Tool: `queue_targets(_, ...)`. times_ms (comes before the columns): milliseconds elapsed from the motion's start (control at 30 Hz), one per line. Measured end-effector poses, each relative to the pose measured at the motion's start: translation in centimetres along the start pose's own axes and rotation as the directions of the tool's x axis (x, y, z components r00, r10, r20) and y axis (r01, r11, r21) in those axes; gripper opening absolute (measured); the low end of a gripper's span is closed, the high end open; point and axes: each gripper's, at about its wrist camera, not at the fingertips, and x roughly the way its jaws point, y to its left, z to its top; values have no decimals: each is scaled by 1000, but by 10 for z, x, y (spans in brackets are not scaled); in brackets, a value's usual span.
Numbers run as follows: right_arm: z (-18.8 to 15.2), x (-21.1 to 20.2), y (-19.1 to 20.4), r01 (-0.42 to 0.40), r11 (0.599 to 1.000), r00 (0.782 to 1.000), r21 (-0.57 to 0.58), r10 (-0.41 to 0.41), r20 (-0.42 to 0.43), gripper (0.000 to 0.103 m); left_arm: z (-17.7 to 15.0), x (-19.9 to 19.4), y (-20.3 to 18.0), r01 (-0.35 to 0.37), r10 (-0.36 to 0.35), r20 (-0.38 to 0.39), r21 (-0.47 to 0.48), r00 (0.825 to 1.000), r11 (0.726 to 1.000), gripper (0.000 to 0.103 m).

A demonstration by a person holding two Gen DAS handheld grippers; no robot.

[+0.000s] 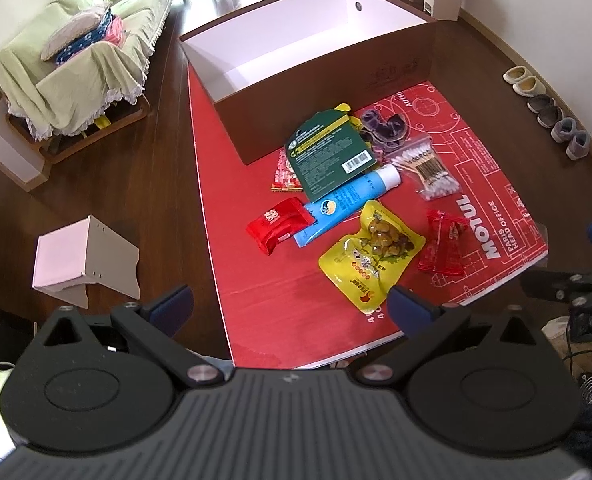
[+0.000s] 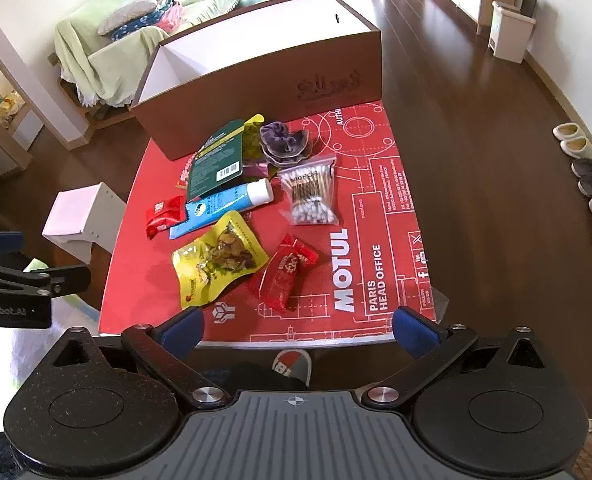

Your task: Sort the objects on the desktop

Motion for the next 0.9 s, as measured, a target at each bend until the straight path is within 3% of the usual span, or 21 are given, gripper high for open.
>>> queue_targets(233, 2, 29, -3, -31, 1000, 999, -5, 31, -23, 102, 0, 14, 8, 36, -36, 7, 33, 999, 999, 99)
queue_targets(267, 2, 34, -3, -37, 999, 999, -1, 37, -30, 89, 0, 17, 8, 40, -41, 13, 48, 999, 998, 98)
queue_targets(333, 2, 44, -4, -48, 999, 998, 7, 48, -44, 80, 0, 23, 10, 45, -46, 15, 71, 999, 996, 95)
queue_targets(600, 11, 77, -16, -79, 978, 991, 191, 98, -93, 79, -2, 54, 21, 97, -97, -7, 95, 995, 991, 92)
queue_targets(700, 13, 89, -16, -74, 971, 989, 226, 100, -104, 62, 0, 63, 24, 109, -109, -12, 100, 994, 989, 92)
queue_targets(900, 20, 104, -12, -31, 974, 996, 227, 50, -79, 62, 6, 76, 31, 139, -139, -14, 80, 990, 987, 92)
